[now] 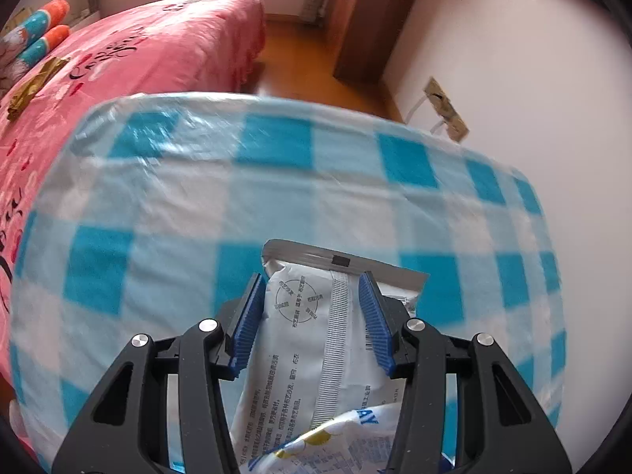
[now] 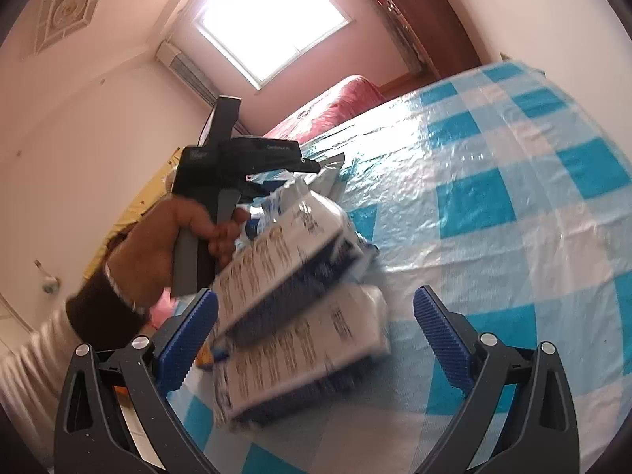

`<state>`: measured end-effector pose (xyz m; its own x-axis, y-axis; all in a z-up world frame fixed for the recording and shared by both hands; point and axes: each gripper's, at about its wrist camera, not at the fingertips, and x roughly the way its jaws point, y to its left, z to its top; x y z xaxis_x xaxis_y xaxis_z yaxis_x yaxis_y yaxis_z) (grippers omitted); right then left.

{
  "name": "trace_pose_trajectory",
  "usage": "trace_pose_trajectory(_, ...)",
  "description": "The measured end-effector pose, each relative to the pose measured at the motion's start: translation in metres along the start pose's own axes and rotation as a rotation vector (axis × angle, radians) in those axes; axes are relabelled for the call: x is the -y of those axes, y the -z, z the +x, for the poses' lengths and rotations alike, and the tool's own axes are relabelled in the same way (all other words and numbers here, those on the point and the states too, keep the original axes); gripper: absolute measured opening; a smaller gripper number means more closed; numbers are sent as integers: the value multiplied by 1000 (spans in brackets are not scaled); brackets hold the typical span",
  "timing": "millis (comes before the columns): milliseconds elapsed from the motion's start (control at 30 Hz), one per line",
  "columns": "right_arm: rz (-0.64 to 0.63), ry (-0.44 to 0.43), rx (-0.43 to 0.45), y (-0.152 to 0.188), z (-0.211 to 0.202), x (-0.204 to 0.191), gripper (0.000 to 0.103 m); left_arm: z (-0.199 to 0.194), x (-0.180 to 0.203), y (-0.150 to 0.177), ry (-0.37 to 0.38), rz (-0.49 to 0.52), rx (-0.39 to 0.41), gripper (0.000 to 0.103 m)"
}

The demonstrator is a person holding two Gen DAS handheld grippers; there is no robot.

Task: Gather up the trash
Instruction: 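Grasp the white wipes packet with the left gripper and lift it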

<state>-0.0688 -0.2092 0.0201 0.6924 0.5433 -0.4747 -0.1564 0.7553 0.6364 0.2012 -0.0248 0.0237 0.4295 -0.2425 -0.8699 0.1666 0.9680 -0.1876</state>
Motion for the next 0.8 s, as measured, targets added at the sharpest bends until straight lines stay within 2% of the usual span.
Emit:
trace_pose_trajectory(300,51,-1,8,1,-11,14,98,-23,23,54,67,16,-13,50)
trace_pose_trajectory(533,55,-3,16,4,-17,18,98,-81,11,74,58,34,85,51)
trace_pose_trajectory(667,44,-6,23,3,-17,17,98,-125,-5,96,-14,57,154,59)
trace_pose_trajectory(800,31,-15,25,4,-19,13,98,-145,-20,125,-31,50,156,71)
